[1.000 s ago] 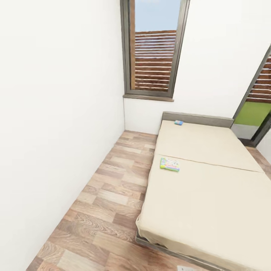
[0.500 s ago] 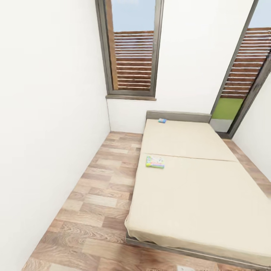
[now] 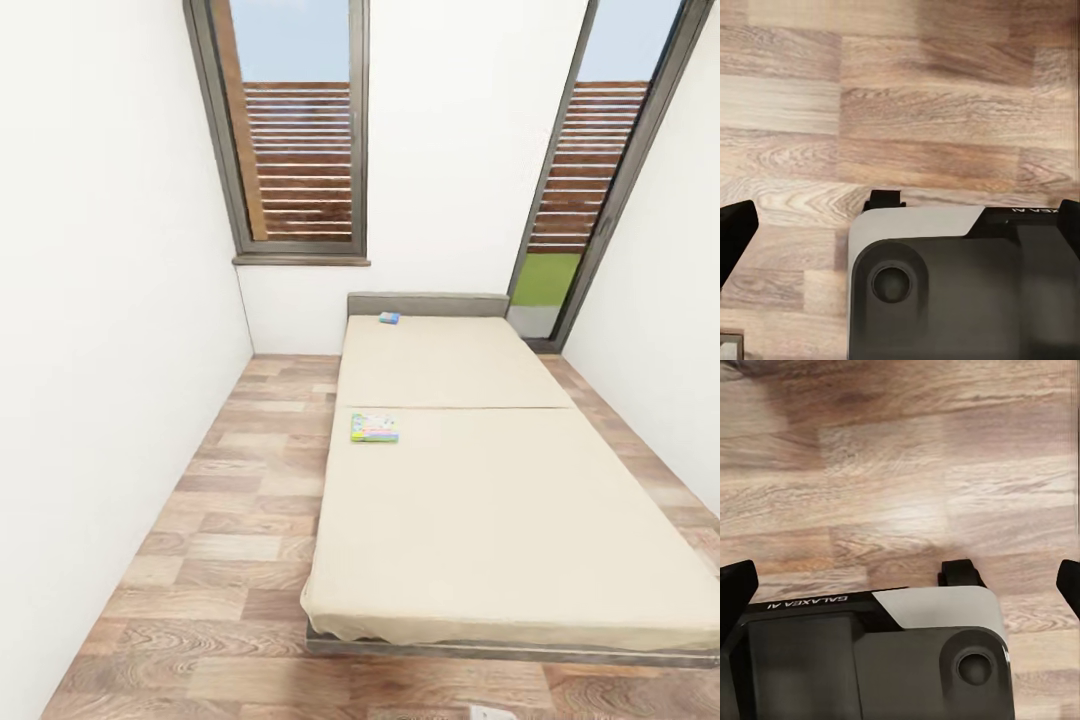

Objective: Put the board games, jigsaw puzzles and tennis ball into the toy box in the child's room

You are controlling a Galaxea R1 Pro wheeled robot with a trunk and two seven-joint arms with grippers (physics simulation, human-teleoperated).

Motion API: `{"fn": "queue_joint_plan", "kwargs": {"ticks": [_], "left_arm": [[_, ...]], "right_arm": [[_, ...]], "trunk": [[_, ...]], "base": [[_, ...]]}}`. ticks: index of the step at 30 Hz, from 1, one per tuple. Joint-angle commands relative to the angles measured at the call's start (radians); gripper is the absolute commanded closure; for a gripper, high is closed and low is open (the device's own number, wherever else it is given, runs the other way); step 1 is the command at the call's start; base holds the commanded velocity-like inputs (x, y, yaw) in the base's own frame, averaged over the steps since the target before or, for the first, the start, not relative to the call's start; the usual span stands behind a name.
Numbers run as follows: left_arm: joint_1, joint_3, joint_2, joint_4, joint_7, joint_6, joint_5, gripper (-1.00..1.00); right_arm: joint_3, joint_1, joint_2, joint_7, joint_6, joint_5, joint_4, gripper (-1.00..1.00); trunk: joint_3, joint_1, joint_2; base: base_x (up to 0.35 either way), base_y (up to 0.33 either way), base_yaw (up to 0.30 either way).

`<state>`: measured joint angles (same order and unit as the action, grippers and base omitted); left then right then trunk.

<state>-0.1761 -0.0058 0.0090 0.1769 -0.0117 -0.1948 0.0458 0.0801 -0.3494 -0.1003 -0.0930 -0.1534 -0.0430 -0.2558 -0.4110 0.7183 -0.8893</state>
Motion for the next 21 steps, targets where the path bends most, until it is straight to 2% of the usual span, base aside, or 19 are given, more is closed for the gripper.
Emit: {"fn": "queue_joint_plan", "kwargs": {"ticks": [1, 21], "left_arm": [[0.0, -0.001, 0.0, 0.0, -0.001, -0.003, 0.005, -1.0], [0.0, 0.0, 0.0, 0.0, -0.001, -0.003, 0.006, -1.0]], "right_arm": [[0.006, 0.0, -0.001, -0.002, -0.005, -0.005, -0.002, -1.0], [0.006, 0.0, -0.001, -0.003, -0.005, -0.005, -0.002, -1.0]], "trunk": [[-0.001, 0.0, -0.001], [-0.001, 0.0, -0.001]], "base": [[0.0, 0.0, -0.28], [0.0, 0.0, -0.28]]}}
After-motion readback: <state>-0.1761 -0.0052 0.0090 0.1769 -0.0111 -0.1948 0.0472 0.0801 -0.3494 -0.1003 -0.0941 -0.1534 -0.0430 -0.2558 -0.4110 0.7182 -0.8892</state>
